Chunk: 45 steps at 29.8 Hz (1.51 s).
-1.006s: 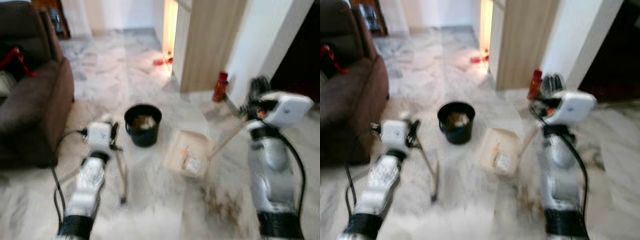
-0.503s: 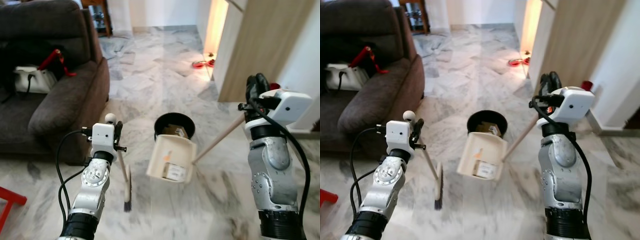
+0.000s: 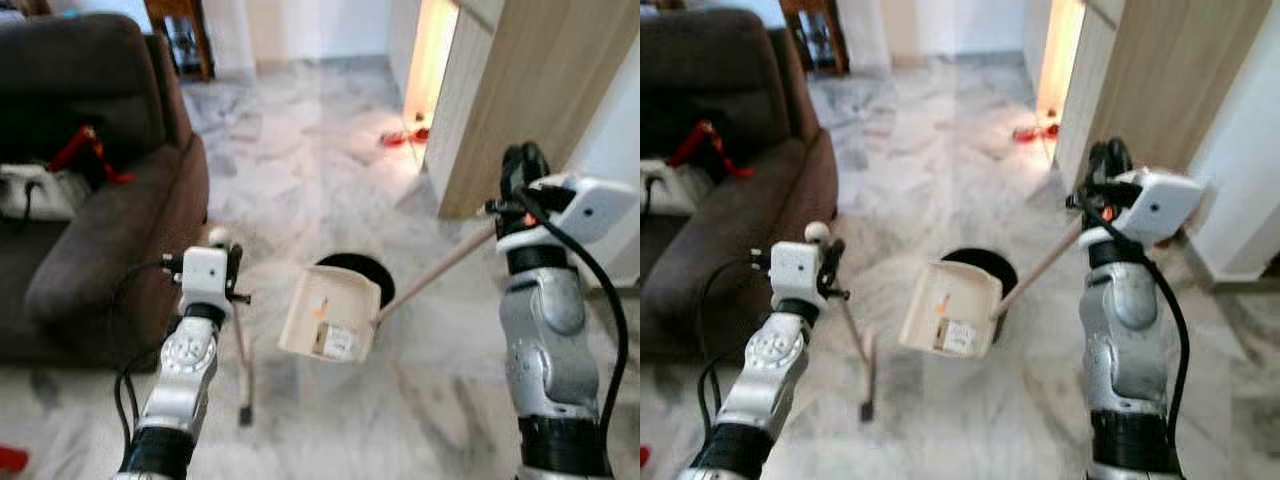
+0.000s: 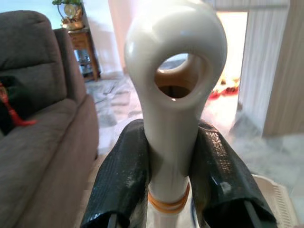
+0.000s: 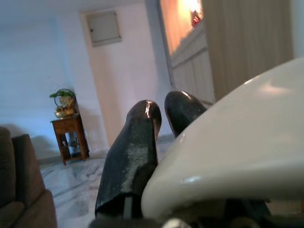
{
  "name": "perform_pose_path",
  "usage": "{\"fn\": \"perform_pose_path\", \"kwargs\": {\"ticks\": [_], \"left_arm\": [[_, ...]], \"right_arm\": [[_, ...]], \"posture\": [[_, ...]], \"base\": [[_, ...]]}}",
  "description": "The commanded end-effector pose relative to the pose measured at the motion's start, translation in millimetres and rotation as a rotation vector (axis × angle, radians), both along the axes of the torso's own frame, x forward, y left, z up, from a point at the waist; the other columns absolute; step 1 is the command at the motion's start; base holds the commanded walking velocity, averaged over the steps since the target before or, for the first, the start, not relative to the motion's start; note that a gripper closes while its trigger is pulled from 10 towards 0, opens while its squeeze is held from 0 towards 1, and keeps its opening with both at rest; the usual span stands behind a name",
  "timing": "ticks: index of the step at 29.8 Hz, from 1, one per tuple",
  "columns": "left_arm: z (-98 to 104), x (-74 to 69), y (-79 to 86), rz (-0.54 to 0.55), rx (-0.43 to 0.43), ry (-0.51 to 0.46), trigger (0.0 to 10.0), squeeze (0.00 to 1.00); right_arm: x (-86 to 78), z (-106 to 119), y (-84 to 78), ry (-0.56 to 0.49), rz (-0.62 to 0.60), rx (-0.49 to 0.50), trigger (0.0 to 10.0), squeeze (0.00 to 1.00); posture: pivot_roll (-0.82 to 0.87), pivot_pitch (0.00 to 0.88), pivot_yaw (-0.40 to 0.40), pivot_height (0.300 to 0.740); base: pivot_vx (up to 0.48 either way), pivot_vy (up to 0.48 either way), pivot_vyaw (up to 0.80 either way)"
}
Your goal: Sweep floor
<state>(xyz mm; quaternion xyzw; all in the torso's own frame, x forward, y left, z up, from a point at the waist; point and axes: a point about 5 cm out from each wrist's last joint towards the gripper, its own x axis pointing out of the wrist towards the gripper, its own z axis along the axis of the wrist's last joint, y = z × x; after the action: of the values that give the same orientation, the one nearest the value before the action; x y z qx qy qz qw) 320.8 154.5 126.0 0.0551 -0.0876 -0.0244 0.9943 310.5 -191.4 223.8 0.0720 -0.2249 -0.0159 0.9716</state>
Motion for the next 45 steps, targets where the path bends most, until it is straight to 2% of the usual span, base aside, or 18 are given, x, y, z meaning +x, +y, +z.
{"fn": "perform_pose_path", "kwargs": {"ticks": [1,20,28,29,30,33,36,45], "left_arm": [[10.7,0.7,10.5,0.029,0.029,-0.053,10.0,0.00],[12.0,0.2,11.4,0.033,0.021,-0.064,10.0,0.00],[13.5,-0.8,11.4,0.030,0.010,-0.082,10.0,0.00],[13.3,-1.1,11.0,0.028,0.009,-0.081,10.0,0.00],[13.0,-1.5,10.6,0.023,0.006,-0.081,10.0,0.00],[13.0,-1.8,10.1,0.019,0.004,-0.081,10.0,0.00],[13.3,-2.0,9.9,0.015,0.003,-0.085,10.0,0.00],[13.9,-2.0,8.0,0.003,0.004,-0.091,10.0,0.00]], "right_arm": [[-4.1,22.8,8.9,-0.117,0.027,0.008,10.0,0.00],[-5.5,26.3,10.9,-0.134,0.029,0.013,10.0,0.00],[-6.1,29.5,12.2,-0.146,0.035,0.004,10.0,0.00],[-6.7,30.5,13.3,-0.152,0.038,-0.012,10.0,0.00],[-8.3,33.2,17.6,-0.170,0.049,-0.075,10.0,0.00],[-11.0,35.8,25.3,-0.194,0.077,-0.130,10.0,0.00],[-15.9,39.7,37.8,-0.230,0.122,-0.183,10.0,0.00],[-25.5,49.1,56.6,-0.297,0.166,-0.308,10.0,0.00]], "posture": [[-0.08,0.000,0.024,0.740],[-0.08,0.000,0.023,0.740],[-0.08,0.000,0.022,0.740],[-0.08,0.000,0.022,0.740],[-0.08,0.000,0.023,0.740],[-0.08,0.000,0.024,0.740],[-0.09,0.000,0.026,0.740],[-0.09,0.000,0.029,0.740]], "base": [[0.465,0.000,0.00],[0.464,0.000,0.00],[0.000,0.000,0.00],[0.000,0.000,0.00],[0.000,0.000,0.00],[0.000,0.000,0.00],[0.000,0.000,0.00],[0.000,0.000,0.00]]}}
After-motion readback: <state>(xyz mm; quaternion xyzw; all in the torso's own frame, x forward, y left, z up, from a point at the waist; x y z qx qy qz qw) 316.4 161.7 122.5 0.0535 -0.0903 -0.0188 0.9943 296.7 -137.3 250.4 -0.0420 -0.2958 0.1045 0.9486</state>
